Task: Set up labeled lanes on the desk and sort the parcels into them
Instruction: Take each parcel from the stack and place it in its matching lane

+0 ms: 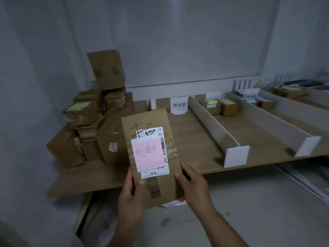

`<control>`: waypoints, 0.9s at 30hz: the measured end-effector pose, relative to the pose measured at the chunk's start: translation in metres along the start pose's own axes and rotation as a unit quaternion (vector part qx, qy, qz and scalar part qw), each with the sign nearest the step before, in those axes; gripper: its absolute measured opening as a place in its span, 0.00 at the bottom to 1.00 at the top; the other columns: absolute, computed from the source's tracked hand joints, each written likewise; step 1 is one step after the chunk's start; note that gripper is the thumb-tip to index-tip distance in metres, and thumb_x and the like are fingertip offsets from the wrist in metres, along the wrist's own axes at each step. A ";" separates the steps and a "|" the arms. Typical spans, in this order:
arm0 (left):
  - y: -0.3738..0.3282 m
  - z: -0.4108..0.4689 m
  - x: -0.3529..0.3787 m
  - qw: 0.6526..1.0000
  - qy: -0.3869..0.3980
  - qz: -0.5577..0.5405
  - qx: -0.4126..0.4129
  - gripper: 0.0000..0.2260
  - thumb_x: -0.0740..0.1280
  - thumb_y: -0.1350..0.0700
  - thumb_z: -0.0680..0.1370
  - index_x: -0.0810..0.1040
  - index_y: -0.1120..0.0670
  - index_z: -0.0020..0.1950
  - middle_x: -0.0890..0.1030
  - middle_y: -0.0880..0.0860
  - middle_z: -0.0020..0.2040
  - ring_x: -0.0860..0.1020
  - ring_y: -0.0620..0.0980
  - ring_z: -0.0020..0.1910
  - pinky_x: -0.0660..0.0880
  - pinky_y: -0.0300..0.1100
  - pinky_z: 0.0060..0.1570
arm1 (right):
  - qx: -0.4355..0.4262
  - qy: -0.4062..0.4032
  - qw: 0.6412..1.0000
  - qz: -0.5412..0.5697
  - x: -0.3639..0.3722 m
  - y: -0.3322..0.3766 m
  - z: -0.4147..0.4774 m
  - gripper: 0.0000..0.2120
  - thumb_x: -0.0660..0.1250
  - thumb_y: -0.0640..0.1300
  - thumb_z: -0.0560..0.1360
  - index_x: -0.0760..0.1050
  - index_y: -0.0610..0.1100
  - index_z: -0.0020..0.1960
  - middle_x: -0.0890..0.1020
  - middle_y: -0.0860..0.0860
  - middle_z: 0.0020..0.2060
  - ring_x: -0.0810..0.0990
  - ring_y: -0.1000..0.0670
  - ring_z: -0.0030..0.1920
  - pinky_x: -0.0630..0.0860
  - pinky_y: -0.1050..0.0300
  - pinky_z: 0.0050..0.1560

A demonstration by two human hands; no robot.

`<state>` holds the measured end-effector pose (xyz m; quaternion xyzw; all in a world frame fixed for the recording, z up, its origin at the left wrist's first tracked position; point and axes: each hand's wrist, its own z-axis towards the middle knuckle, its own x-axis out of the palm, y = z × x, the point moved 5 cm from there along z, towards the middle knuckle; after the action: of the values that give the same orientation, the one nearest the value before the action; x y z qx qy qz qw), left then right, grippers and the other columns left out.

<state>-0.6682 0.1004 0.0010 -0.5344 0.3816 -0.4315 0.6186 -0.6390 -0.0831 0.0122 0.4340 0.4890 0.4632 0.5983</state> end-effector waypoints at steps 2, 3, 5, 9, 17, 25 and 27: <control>-0.003 -0.001 0.026 1.000 0.018 0.004 0.004 0.21 0.63 0.56 0.79 0.68 0.35 0.68 0.79 0.38 0.58 0.77 0.37 0.55 0.74 0.32 0.48 | 0.000 -0.017 1.000 0.009 -0.026 -0.001 0.002 0.17 0.64 0.44 0.76 0.77 0.60 0.62 0.82 0.66 0.52 0.78 0.65 0.54 0.76 0.56 0.59; -0.005 -0.001 0.038 1.000 0.028 0.005 0.006 0.21 0.63 0.55 0.79 0.68 0.36 0.69 0.79 0.37 0.57 0.77 0.36 0.55 0.73 0.31 0.47 | -0.002 -0.026 1.000 0.011 -0.038 -0.002 0.004 0.17 0.64 0.44 0.76 0.77 0.59 0.62 0.82 0.66 0.52 0.78 0.64 0.54 0.76 0.56 0.59; -0.009 0.002 0.060 0.999 0.044 0.007 0.010 0.21 0.62 0.54 0.80 0.66 0.36 0.70 0.79 0.36 0.57 0.77 0.37 0.56 0.72 0.32 0.48 | -0.001 -0.046 0.999 0.011 -0.058 -0.004 0.010 0.17 0.65 0.44 0.76 0.77 0.59 0.62 0.81 0.66 0.52 0.78 0.64 0.55 0.76 0.56 0.59; -0.020 0.013 0.108 0.997 0.073 -0.001 0.019 0.20 0.61 0.56 0.80 0.65 0.35 0.67 0.77 0.35 0.55 0.76 0.36 0.53 0.73 0.24 0.41 | -0.001 -0.081 0.996 0.032 -0.095 -0.009 0.026 0.17 0.64 0.43 0.77 0.77 0.61 0.61 0.81 0.67 0.51 0.77 0.66 0.54 0.75 0.60 0.57; -0.027 0.066 0.227 0.994 0.105 0.006 0.035 0.22 0.60 0.52 0.80 0.61 0.36 0.72 0.75 0.38 0.58 0.74 0.38 0.54 0.71 0.34 0.50 | -0.011 -0.149 0.989 0.018 -0.182 -0.024 0.102 0.18 0.64 0.46 0.77 0.74 0.62 0.64 0.81 0.64 0.54 0.77 0.63 0.57 0.75 0.57 0.59; -0.041 0.154 0.376 0.987 0.150 -0.035 0.051 0.21 0.59 0.56 0.81 0.62 0.36 0.70 0.76 0.36 0.54 0.75 0.34 0.50 0.70 0.29 0.41 | -0.011 -0.172 0.985 -0.004 -0.282 -0.022 0.223 0.18 0.63 0.46 0.79 0.72 0.60 0.66 0.78 0.67 0.54 0.74 0.66 0.56 0.73 0.67 0.52; -0.041 0.174 0.407 0.986 0.151 -0.044 0.049 0.21 0.59 0.57 0.81 0.63 0.36 0.69 0.76 0.36 0.54 0.75 0.34 0.50 0.71 0.24 0.39 | -0.012 -0.172 0.985 -0.017 -0.303 -0.025 0.252 0.18 0.63 0.46 0.79 0.72 0.60 0.67 0.78 0.67 0.55 0.74 0.66 0.56 0.72 0.67 0.51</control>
<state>-0.3738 -0.2277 0.0615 -0.4484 0.4249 -0.5522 0.5599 -0.4151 -0.4007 0.0801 0.4914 0.3804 0.3774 0.6866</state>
